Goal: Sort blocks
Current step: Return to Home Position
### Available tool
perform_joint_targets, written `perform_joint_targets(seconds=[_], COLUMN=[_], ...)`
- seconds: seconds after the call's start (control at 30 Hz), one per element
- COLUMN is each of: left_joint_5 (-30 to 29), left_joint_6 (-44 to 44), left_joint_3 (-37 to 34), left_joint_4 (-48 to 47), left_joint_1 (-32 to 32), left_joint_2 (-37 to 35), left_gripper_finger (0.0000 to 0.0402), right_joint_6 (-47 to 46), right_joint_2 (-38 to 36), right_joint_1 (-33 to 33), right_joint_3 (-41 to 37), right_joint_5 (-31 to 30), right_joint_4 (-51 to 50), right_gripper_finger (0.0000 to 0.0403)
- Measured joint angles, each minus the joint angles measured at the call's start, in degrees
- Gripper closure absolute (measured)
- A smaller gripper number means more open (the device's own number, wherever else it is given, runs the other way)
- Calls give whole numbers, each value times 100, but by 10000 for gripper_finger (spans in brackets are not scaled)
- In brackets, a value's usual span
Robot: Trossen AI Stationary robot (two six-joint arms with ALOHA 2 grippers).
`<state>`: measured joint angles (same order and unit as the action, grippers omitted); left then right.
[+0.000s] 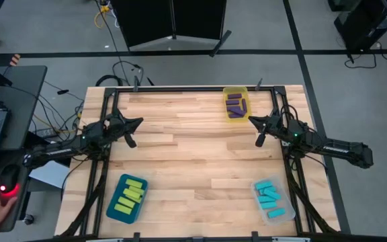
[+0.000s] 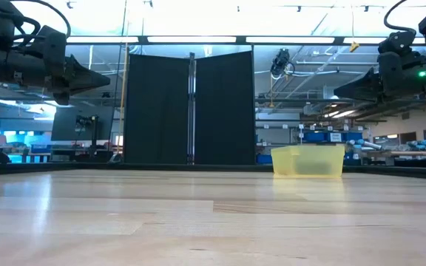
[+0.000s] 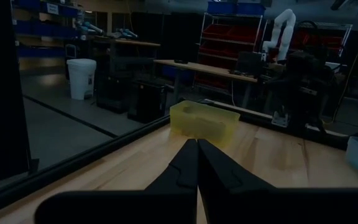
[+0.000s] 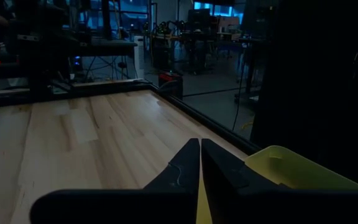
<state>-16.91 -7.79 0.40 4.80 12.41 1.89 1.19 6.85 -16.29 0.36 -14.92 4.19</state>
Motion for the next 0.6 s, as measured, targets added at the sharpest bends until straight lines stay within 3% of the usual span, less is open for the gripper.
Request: perform_joint_targets(seconds=[0.6], left_joint_5=[2], left_joint_6=[0], left_joint_3=[0], left_joint_4=[0], left_joint_1=[2], left_joint_2=[0], left_gripper_finger=[392], right_joint_6=[0], right_joint_2=[0], right_joint_1=[0], right_joint_3=[0], right_joint_5=[0], right_joint_4=[1], right_gripper_finger=[377])
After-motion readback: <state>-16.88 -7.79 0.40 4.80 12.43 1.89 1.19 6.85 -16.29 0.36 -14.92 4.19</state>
